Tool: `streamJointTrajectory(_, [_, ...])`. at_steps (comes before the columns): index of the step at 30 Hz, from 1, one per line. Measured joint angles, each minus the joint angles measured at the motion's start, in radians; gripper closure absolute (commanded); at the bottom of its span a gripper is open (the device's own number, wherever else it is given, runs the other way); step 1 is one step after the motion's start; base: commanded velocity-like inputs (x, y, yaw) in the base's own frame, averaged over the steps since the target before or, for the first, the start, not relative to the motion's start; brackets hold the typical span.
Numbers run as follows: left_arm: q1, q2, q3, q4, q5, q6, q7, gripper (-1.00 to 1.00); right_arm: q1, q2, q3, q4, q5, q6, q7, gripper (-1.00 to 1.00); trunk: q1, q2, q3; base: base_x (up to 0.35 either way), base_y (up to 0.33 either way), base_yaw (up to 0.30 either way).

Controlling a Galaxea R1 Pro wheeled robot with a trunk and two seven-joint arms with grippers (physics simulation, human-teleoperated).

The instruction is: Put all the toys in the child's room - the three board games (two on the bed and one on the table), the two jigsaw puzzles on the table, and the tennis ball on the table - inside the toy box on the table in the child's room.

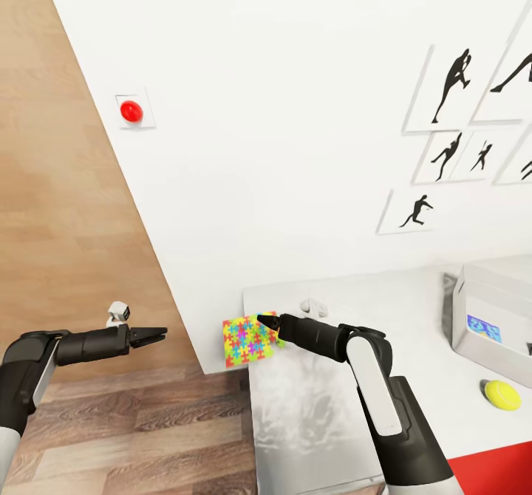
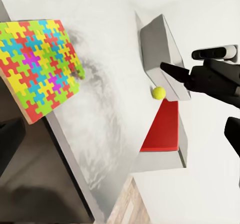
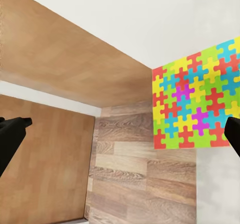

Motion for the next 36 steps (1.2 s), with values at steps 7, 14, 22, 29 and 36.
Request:
streamJointTrajectory(7, [0.0,0.001,0.0,0.0,-0.001,0.0,0.001,-1.0,0.0,0.0,0.0,0.001,-0.001,-0.021,0.0,-1.0,0.0,0.0,0.011,0.0,0.0,0.0])
streamJointTrajectory(14, [0.0,-0.002,-0.001,0.0,-0.002,0.001,0.002,-1.0,0.0,0.0,0.0,0.001,-0.001,-0.035,0.0,-1.0,0.0,0.0,0.023,0.0,0.0,0.0])
streamJointTrajectory(22, [0.0,-0.002,0.0,0.0,-0.002,0.001,0.004,-1.0,0.0,0.0,0.0,0.001,-0.001,-0.036,0.0,-1.0,0.0,0.0,0.036,0.0,0.0,0.0])
streamJointTrajectory(29, [0.0,-0.004,-0.001,0.0,-0.002,0.003,0.004,-1.0,0.001,0.0,-0.001,0.001,-0.001,-0.037,0.0,-1.0,0.0,0.0,0.048,0.0,0.0,0.0])
streamJointTrajectory(36, [0.0,-0.004,-0.001,0.0,-0.002,0.003,0.003,-1.0,0.0,0.0,-0.001,0.001,-0.001,-0.037,0.0,-1.0,0.0,0.0,0.059,0.0,0.0,0.0])
